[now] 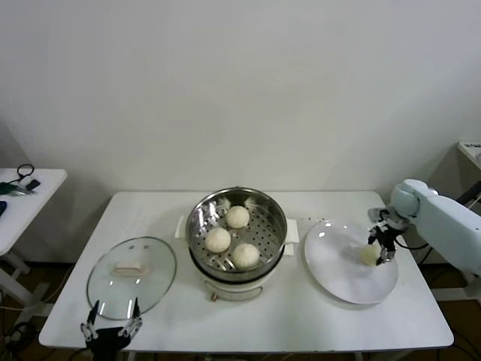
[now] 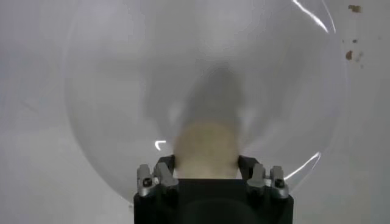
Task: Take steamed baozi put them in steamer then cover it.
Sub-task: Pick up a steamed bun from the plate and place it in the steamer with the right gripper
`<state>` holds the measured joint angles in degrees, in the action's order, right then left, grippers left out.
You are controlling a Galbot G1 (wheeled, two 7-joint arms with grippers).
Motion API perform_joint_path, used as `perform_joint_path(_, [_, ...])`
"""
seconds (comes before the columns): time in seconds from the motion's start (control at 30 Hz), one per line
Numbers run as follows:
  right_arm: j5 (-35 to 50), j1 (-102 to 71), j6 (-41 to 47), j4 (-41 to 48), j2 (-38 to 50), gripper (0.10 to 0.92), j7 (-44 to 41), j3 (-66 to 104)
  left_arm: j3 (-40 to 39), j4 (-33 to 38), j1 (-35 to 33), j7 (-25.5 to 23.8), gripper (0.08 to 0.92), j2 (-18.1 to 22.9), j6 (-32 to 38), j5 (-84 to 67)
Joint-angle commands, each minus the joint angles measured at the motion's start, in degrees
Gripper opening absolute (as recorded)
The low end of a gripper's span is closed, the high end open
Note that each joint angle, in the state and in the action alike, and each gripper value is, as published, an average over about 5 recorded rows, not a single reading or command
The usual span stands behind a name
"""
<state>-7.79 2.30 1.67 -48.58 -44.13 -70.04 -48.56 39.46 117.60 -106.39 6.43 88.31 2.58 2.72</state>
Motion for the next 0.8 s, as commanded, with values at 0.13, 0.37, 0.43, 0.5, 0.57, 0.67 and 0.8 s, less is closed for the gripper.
perform_joint_path(0.13, [6.22,6.67,0.51,-0.69,-0.37,0.67,0.03,-5.39,-0.18,0.19,-0.2,-0.04,0.823,0.0,0.19,0.01])
perform_joint_path(0.37, [19.37,22.45,4.02,-2.23,-4.33,0.668,1.39,-17.98,-0.95,0.71,0.23,-0.07,0.823,-0.01,0.02,0.1])
perform_joint_path(0.43, [23.63,26.42,5.39,-2.73,-6.07,0.668,1.9,-21.37,-1.37,1.05,0.67,-0.07,0.823,0.19,-0.28,0.23])
perform_joint_path(0.5, [27.67,29.7,6.67,-3.5,-7.56,0.67,2.4,-23.99,-1.88,1.43,1.19,-0.1,0.823,0.45,-0.62,0.52])
perform_joint_path(0.57, [31.53,32.15,8.3,-5.01,-8.73,0.67,3.03,-25.86,-2.44,1.69,1.56,-0.14,0.823,0.6,-0.82,0.91])
perform_joint_path(0.67, [36.69,34.77,11.04,-8.41,-9.9,0.67,4.77,-27.83,-3.29,1.85,1.83,-0.16,0.823,0.61,-0.94,1.3])
perform_joint_path(0.8, [41.31,36.99,14.43,-13.99,-10.79,0.669,7.79,-29.8,-4.36,1.85,1.84,-0.16,0.823,0.88,-0.73,1.74])
